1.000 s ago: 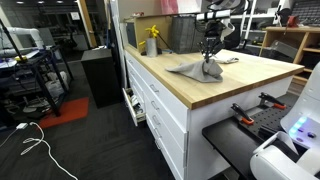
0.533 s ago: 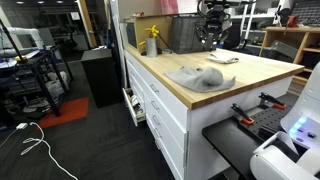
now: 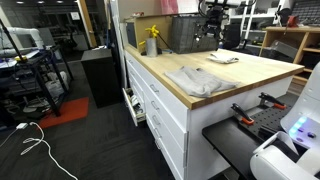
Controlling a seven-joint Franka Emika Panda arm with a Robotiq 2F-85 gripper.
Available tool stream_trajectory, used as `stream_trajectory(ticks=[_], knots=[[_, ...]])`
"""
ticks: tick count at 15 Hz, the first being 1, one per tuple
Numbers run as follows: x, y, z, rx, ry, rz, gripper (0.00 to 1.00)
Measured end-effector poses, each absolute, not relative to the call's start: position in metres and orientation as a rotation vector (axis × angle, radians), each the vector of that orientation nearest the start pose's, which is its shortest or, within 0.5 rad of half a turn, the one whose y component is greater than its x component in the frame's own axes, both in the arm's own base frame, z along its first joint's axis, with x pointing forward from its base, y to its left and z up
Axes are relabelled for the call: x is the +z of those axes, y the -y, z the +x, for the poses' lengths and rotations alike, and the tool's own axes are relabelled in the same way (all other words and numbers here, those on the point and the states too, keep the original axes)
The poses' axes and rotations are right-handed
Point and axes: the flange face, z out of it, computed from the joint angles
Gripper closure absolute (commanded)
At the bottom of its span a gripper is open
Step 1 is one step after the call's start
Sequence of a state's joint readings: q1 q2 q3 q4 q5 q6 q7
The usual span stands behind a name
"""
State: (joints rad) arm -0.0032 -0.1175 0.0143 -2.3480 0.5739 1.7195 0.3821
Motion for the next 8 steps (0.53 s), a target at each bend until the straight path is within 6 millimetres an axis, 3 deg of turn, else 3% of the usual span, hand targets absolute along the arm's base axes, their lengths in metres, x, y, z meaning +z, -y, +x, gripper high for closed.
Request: stream_trajectory(ticks=[2,3,5,8], knots=[[0.354,-0.036,0.456,0.646,-0.86,-2.53,0.0],[0.35,-0.027,0.469,0.576,-0.911,-2.537,0.25],[0.34,-0.013,0.49,0.479,-1.029,-2.524,0.32],[0.32,-0.005,0.508,0.426,-1.215,-2.479,0.58]])
